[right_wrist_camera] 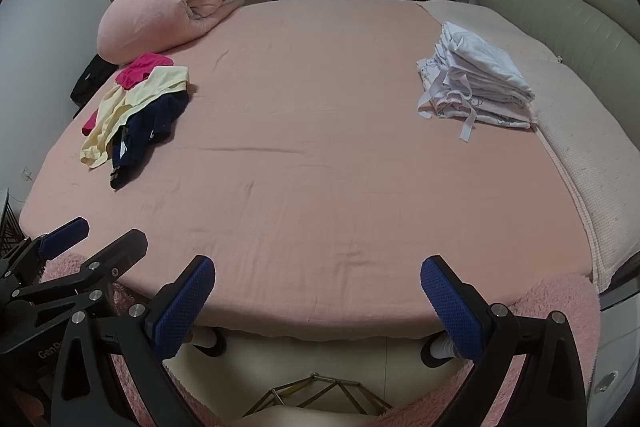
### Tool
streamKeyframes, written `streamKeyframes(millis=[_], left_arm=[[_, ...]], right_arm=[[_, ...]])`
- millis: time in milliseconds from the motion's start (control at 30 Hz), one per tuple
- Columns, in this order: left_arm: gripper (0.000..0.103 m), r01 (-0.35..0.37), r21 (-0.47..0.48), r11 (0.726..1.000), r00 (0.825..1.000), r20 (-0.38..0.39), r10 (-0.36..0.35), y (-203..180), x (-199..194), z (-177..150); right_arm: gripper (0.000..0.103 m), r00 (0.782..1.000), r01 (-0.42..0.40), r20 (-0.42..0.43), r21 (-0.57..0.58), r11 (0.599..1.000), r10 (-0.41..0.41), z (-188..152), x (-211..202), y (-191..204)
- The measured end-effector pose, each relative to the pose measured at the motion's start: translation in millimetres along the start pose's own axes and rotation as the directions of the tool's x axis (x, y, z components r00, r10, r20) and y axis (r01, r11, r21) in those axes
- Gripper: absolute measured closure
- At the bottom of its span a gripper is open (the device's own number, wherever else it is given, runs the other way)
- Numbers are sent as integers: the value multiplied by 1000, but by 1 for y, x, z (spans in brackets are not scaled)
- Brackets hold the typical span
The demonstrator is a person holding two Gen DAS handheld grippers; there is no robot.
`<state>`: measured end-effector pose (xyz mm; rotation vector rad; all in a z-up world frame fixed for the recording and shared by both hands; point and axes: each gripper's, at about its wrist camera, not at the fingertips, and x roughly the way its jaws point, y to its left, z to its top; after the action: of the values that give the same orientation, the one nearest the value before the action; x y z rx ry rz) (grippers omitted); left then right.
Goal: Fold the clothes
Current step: 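Move both grippers toward the navy striped shorts on the pile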
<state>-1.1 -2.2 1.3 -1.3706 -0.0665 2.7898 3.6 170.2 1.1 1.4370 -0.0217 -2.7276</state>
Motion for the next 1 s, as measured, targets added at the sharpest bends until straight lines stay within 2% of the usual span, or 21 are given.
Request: streamKeyframes(millis=[133, 233, 267, 367, 467, 567, 633, 700, 833, 900, 1000], left_arm=[[18, 55, -4, 998, 998, 9, -55, 9, -2, 7], [18, 91, -7, 996, 996, 23, -91, 20, -4, 13], [18, 82, -13, 997, 996, 45, -81, 32, -7, 17], [18, 26, -58, 998, 996, 88, -21, 68, -16, 28], [18, -4, -137, 991, 997, 82, 15, 123, -12, 43], [18, -68, -182, 981, 993, 79, 84, 167, -4, 47], [18, -83, -213, 973, 993, 63, 99, 202, 8, 49], [18, -94, -259, 961, 994, 36, 107, 232, 22, 50], [18, -153, -277, 948, 988, -34, 150, 275, 56, 49], [18, -134, -281, 950, 990, -81, 116, 288, 81, 53], [18, -57, -292, 955, 990, -142, 15, 303, 121, 61]], right_arm=[[0, 998, -62, -3, -7, 998, 62, 3, -1, 4], [0, 986, -164, 24, -8, 986, 165, 9, -7, 5], [0, 982, -183, 36, -52, 982, 185, 18, -10, 14], [0, 983, -170, 46, -176, 970, 180, 46, -7, 27], [0, 969, -242, -6, -213, 947, 246, 69, 7, 47], [0, 965, -260, -51, -291, 921, 256, 89, 35, 79], [0, 962, -274, -82, -348, 897, 262, 99, 58, 107], [0, 957, -291, -107, -354, 889, 271, 107, 74, 128], [0, 950, -313, -116, -354, 881, 291, 128, 107, 173], [0, 954, -298, -111, -364, 882, 277, 139, 128, 199], [0, 961, -276, -114, -386, 880, 252, 151, 164, 231]])
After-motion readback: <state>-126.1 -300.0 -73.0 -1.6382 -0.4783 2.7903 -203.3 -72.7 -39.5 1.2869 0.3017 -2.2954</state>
